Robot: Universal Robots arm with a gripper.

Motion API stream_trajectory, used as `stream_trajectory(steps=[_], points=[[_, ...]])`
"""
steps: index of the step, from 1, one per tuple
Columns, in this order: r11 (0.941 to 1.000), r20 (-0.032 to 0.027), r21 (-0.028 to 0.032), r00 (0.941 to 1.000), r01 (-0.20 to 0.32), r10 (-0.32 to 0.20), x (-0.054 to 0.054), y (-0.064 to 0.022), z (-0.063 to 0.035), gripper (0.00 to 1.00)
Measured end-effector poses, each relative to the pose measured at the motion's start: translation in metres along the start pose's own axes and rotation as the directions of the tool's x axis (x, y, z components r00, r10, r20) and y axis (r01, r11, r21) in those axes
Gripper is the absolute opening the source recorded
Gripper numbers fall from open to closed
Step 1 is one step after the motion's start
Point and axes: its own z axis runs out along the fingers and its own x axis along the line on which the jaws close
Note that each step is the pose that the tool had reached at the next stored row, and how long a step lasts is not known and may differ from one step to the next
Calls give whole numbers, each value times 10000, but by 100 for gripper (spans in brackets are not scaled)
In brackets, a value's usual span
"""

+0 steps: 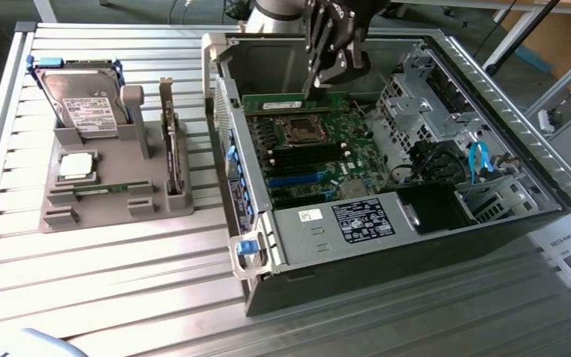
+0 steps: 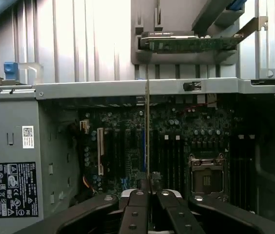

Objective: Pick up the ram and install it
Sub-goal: 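Pick up the ram and move it above insertion slot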

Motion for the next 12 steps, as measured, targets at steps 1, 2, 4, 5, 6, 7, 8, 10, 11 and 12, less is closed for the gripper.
stream_trajectory(steps=[1, 2, 4, 5, 6, 7, 8, 10, 11, 12], points=[[10000, -1, 0, 10000, 12, -12, -2, -90, -4, 12], [10000, -2, 0, 10000, 31, -31, -6, -225, -9, 12], [10000, -3, 0, 10000, 59, -59, -12, -444, -17, 12], [10000, -4, 0, 10000, 62, -62, -12, -466, -17, 12], [10000, -3, 0, 10000, 65, -65, -13, -485, -18, 12], [10000, -3, 0, 10000, 68, -68, -13, -505, -18, 12], [10000, -3, 1, 10000, 72, -72, -13, -521, -19, 12], [10000, -4, 0, 10000, 75, -75, -14, -526, -19, 12], [10000, -4, 0, 10000, 73, -73, -14, -526, -19, 12], [10000, -4, 0, 10000, 73, -73, -14, -526, -20, 12]])
